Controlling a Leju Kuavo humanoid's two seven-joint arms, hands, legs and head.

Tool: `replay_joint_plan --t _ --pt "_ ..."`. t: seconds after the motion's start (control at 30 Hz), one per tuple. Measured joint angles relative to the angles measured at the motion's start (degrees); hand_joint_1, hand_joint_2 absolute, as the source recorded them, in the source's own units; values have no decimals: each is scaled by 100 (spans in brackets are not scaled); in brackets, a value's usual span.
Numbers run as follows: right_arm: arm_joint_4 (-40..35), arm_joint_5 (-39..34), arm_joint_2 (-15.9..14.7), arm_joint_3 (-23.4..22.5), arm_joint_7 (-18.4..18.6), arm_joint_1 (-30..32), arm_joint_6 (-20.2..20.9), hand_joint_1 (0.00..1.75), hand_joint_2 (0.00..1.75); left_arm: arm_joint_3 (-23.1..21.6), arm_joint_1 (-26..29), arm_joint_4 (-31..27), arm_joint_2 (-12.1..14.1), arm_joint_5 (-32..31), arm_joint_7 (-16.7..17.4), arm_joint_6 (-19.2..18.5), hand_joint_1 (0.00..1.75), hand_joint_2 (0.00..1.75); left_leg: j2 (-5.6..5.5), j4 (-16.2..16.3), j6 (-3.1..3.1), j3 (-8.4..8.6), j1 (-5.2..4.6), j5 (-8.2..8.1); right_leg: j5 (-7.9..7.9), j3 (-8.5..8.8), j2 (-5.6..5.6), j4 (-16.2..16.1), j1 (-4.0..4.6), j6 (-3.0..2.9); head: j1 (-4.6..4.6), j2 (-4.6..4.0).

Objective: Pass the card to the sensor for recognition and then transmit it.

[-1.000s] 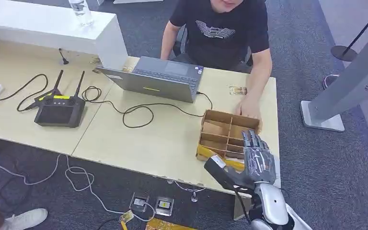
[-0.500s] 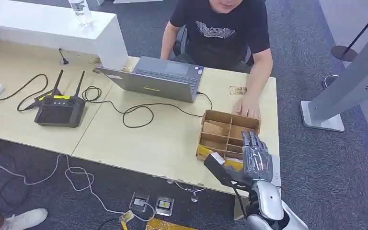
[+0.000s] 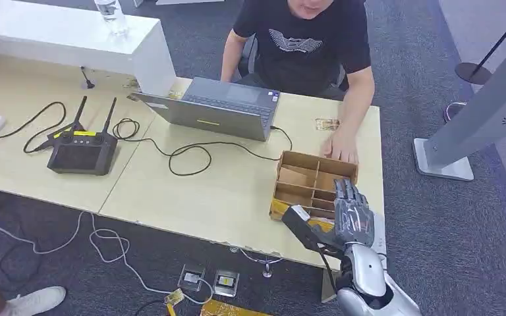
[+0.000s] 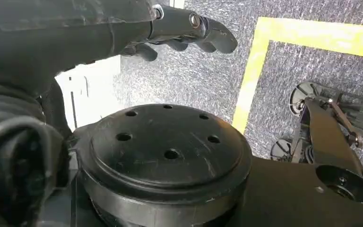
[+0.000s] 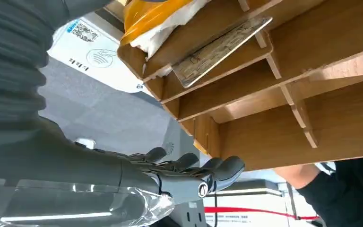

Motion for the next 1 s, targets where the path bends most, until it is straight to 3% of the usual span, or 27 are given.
replay_joint_plan --t 0.43,0.47,0.5,1.0 --pt "205 2 112 57 -33 -39 -111 0 175 0 0 20 4 -35 -2 -26 0 0 0 0 0 0 0 0 0 0 0 0 0 0 0 0" --pt "223 2 122 74 -35 -46 -111 155 175 0 0 20 7 -35 -2 -28 0 0 0 0 0 0 0 0 0 0 0 1 0 0 0 0" --pt "236 2 131 85 -39 -51 -111 175 175 0 0 22 9 -35 -2 -31 0 0 0 0 0 0 0 0 0 0 0 1 0 0 0 0" --pt "435 -15 232 223 -68 -133 83 175 175 0 0 24 15 -35 -2 -13 0 0 0 0 0 1 0 0 0 0 1 1 0 0 0 0"
